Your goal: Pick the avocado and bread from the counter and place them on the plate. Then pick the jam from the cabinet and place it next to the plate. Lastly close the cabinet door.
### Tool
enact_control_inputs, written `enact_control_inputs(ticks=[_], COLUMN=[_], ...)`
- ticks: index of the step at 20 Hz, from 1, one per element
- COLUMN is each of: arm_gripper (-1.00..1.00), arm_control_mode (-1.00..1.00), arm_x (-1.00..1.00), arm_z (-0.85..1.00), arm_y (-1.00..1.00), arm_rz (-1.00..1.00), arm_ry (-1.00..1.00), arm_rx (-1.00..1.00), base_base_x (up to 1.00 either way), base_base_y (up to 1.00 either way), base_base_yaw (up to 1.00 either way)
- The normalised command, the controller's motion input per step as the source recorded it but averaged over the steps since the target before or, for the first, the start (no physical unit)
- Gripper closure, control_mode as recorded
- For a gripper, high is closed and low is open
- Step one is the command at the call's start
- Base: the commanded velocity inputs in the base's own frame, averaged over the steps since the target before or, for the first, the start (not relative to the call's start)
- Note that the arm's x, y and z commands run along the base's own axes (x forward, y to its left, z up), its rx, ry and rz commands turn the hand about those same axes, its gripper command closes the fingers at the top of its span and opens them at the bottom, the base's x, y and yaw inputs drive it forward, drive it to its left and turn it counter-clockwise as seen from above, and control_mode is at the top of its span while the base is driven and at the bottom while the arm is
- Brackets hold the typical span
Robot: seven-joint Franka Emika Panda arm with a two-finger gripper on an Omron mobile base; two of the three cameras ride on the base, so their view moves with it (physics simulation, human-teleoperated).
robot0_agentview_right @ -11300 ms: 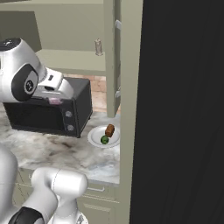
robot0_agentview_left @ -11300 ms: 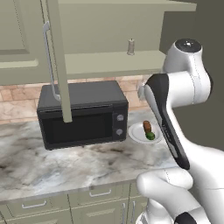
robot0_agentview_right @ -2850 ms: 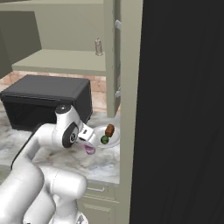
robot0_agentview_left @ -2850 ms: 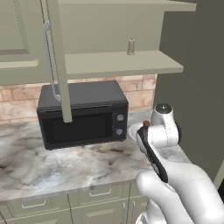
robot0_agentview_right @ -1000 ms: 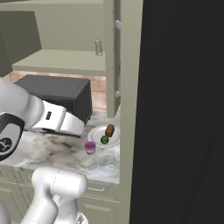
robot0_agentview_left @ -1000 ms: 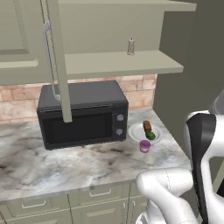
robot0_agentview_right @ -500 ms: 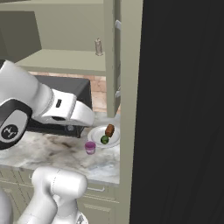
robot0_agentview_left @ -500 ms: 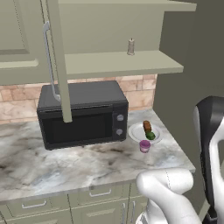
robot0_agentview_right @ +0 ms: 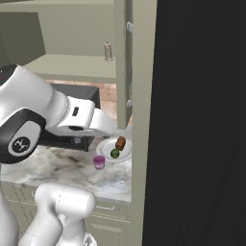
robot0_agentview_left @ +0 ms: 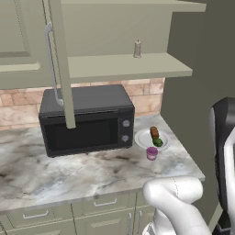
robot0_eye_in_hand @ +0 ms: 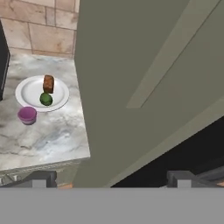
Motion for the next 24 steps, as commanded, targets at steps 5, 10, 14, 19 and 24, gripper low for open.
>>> enact_control_inputs(ticks=[5, 10, 14, 19, 24], arm_gripper=[-1.00, -1.00, -1.00, -1.00, -1.00], arm_control_mode=[-1.00, -1.00, -1.00, -1.00, -1.00], arm_x=[0.15, 0.21, 0.23, 0.33, 0.41], arm_z=[0.14, 0.14, 0.04, 0.00, 0.00], arm_y=[-0.08, -0.19, -0.24, -0.21, -0.14], arm_rz=[0.00, 0.00, 0.00, 0.01, 0.04], arm_ry=[0.00, 0.00, 0.00, 0.00, 0.00], arm_rx=[-0.05, -0.04, -0.04, -0.01, 0.00], base_base_x=[0.00, 0.00, 0.00, 0.00, 0.00], base_base_y=[0.00, 0.00, 0.00, 0.00, 0.00], base_base_yaw=[0.00, 0.00, 0.00, 0.00, 0.00])
